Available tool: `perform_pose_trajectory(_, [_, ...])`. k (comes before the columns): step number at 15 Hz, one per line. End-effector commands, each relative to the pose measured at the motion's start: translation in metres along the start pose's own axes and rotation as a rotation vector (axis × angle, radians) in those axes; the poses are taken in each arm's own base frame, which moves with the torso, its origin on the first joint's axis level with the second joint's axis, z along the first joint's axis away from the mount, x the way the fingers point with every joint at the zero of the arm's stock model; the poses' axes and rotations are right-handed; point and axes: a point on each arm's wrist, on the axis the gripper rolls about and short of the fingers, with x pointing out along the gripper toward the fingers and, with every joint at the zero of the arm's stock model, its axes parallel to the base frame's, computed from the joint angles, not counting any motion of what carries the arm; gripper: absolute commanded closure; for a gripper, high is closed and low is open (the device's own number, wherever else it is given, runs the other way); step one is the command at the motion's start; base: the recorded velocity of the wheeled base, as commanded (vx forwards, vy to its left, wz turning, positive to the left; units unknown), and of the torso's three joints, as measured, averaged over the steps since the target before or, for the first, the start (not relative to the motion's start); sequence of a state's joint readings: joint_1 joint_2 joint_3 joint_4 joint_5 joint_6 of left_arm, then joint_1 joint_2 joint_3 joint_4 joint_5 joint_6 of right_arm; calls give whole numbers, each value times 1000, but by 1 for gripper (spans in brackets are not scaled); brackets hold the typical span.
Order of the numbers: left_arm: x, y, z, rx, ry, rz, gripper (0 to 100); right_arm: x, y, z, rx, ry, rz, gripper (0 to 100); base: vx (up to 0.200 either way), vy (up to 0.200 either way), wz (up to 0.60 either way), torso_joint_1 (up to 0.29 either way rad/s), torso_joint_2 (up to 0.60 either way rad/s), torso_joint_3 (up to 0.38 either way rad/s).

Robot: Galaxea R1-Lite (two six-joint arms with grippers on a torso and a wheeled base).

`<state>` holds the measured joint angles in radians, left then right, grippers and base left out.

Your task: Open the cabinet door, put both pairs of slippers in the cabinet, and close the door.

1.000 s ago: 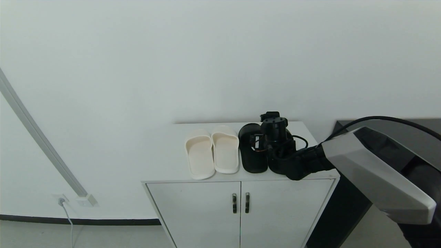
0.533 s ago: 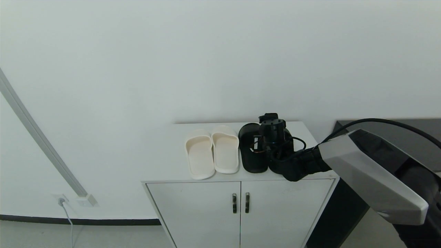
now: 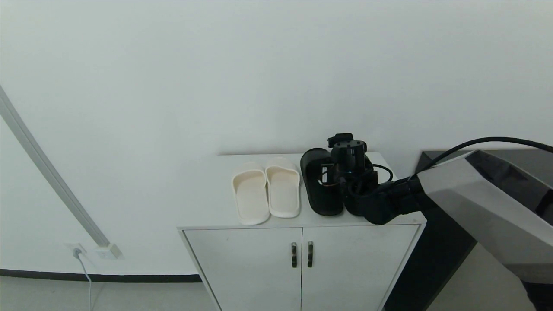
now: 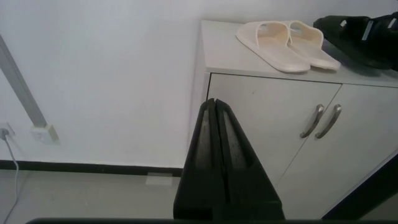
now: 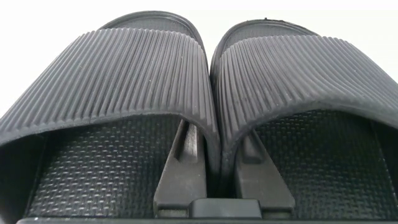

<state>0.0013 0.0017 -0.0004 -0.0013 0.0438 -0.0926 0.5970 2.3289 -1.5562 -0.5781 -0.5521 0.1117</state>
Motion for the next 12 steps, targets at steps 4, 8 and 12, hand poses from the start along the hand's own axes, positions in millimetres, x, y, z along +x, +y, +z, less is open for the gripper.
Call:
perform_pose_trajectory(4, [0, 0, 0, 2, 2, -2, 100, -127, -12, 37, -28, 25, 275, 100, 0, 0, 0, 0, 0, 0])
perform_pose_trajectory(8, [0, 0, 0, 2, 0, -2, 100, -204, -49, 21, -73, 126, 574, 100, 0, 0, 0, 0, 0, 0])
perform_pose_trajectory(12, [0, 0, 0, -1, 2, -4, 100, -242, -73, 11, -83, 160, 716, 100, 0, 0, 0, 0, 0, 0])
